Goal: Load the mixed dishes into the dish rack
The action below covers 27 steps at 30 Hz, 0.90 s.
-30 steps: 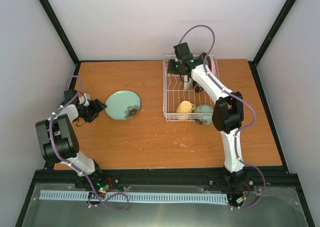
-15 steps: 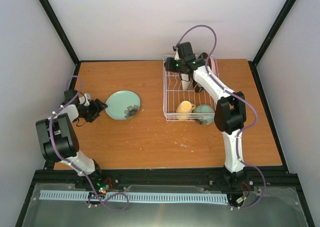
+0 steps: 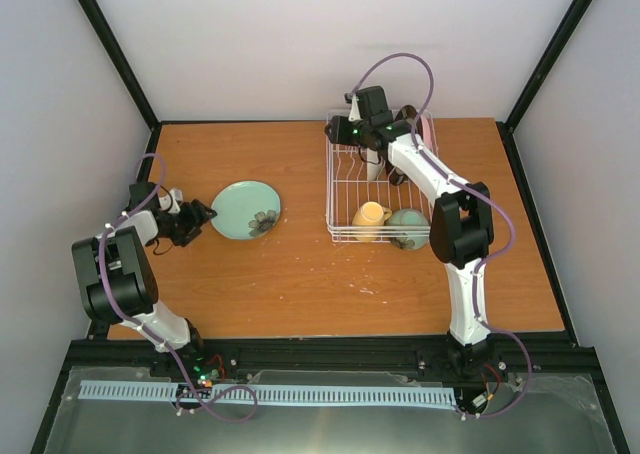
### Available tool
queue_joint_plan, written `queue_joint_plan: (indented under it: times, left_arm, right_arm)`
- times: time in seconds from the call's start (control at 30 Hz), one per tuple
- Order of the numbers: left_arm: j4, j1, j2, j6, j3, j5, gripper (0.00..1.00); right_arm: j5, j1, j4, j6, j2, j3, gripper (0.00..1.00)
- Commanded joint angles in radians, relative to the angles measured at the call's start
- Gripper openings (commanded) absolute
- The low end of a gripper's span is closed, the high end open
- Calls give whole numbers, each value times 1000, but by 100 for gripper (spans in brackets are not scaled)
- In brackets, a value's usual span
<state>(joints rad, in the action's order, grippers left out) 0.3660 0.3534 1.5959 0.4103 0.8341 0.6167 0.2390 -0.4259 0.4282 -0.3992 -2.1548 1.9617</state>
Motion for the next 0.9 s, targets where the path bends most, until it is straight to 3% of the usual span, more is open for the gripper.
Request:
queue_joint_plan:
  times: [0.0, 0.4, 0.87]
  left_arm:
    - [-20, 6, 6, 9, -1, 23, 76]
    - [-43, 7, 22, 12, -8, 53, 76]
    - [-130, 6, 122, 28, -2, 101, 73]
  right_arm:
    - [52, 13, -42, 10, 20, -18, 52]
    - [27, 14, -57, 10, 49, -53, 52]
    - [220, 13, -128, 18, 44, -7, 52]
